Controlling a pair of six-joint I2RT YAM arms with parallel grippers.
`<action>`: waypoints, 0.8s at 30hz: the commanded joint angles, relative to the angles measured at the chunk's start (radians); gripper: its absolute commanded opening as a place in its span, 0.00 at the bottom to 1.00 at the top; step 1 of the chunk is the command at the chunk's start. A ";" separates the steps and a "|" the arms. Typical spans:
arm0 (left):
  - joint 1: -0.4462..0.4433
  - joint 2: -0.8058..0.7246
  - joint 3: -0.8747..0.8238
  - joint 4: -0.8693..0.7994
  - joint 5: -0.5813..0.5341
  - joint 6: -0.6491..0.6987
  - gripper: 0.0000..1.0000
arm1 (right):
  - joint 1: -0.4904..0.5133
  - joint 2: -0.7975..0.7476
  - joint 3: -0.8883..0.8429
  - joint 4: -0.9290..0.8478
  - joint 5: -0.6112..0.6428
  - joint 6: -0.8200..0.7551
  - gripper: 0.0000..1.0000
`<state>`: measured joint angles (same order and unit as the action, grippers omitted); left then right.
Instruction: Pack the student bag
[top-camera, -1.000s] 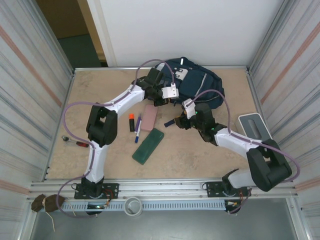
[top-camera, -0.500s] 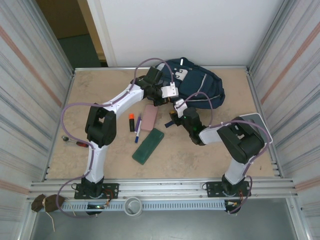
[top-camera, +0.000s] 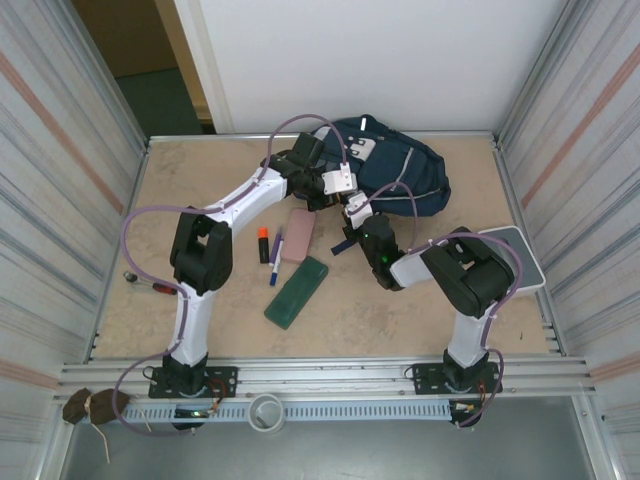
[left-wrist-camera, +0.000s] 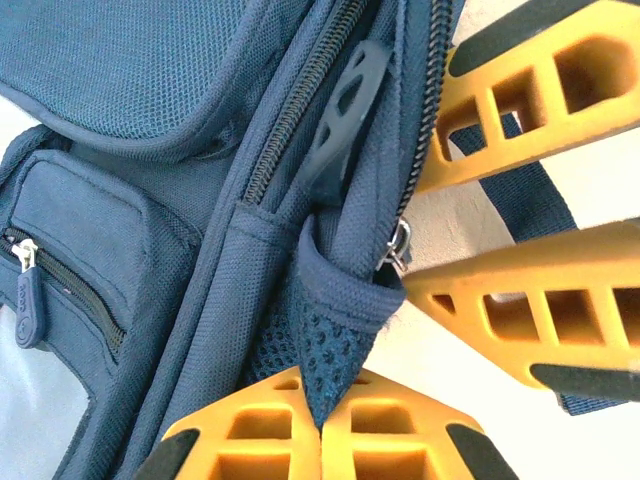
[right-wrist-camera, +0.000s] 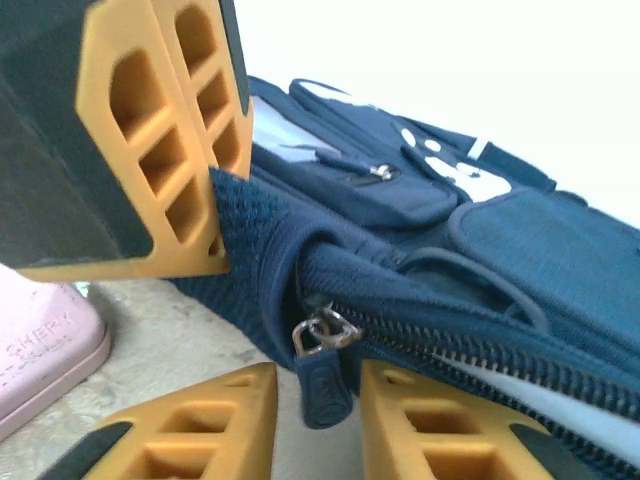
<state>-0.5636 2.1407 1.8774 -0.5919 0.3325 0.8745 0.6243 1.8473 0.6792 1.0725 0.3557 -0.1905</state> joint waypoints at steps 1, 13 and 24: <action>-0.007 -0.100 0.040 -0.026 0.067 -0.006 0.00 | 0.006 -0.005 0.020 0.073 0.049 -0.040 0.17; 0.003 -0.113 0.006 0.010 0.036 0.015 0.00 | -0.009 -0.152 -0.122 0.003 0.065 0.001 0.00; 0.005 -0.127 0.000 0.009 0.101 -0.018 0.00 | -0.047 -0.263 -0.151 -0.202 -0.118 0.121 0.16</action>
<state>-0.5560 2.1204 1.8679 -0.5869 0.3305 0.8764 0.5663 1.5852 0.5076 0.9176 0.3111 -0.1078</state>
